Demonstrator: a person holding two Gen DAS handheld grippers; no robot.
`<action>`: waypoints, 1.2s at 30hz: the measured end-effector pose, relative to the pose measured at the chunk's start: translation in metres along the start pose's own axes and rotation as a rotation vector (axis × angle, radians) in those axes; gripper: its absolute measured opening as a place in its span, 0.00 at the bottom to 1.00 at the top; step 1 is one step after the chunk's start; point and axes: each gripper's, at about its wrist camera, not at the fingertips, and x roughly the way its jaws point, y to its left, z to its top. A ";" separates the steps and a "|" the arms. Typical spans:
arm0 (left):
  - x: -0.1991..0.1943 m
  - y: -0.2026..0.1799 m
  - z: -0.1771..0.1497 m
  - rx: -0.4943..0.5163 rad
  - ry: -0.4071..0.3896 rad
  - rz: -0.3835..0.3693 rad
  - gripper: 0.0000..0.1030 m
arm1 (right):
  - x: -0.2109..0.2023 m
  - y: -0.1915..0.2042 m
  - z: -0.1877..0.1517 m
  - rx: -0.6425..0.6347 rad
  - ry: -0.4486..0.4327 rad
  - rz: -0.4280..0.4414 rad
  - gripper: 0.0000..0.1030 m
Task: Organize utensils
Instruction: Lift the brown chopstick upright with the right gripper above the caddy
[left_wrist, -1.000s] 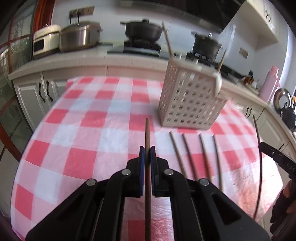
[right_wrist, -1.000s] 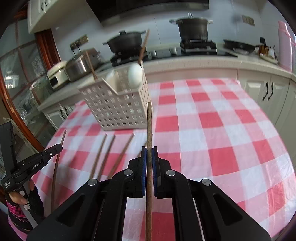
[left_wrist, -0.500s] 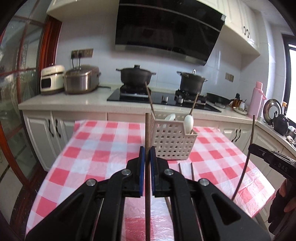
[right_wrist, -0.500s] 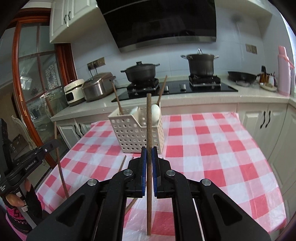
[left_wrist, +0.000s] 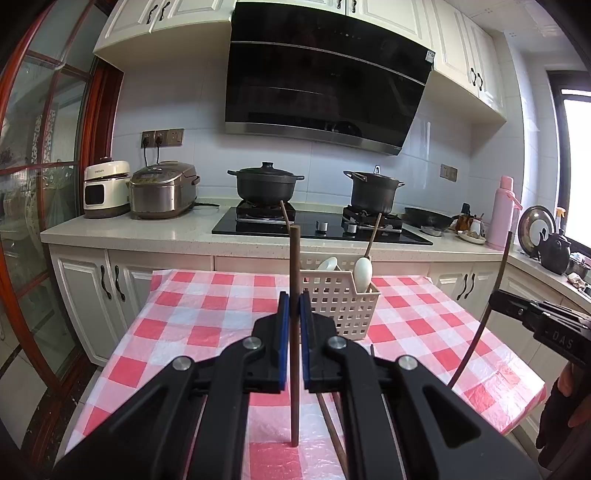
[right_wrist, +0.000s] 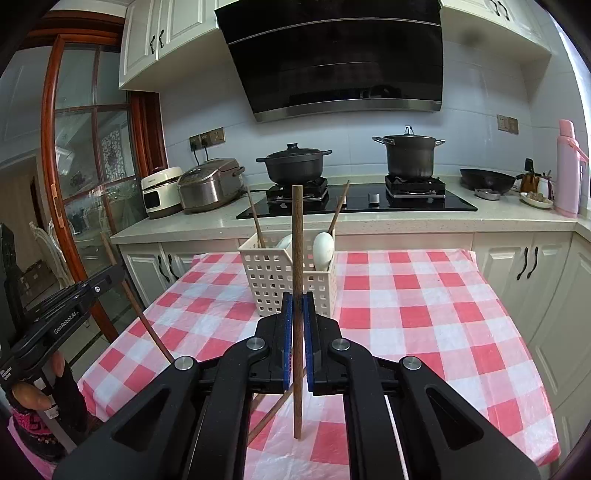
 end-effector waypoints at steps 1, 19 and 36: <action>0.001 0.000 0.000 0.001 -0.001 -0.001 0.06 | 0.000 0.001 0.000 -0.001 -0.001 0.002 0.06; 0.010 -0.014 0.023 0.052 -0.008 -0.029 0.06 | 0.007 0.006 0.021 -0.050 -0.039 0.016 0.06; 0.048 -0.027 0.090 0.083 -0.055 -0.049 0.06 | 0.035 0.002 0.070 -0.103 -0.088 0.016 0.06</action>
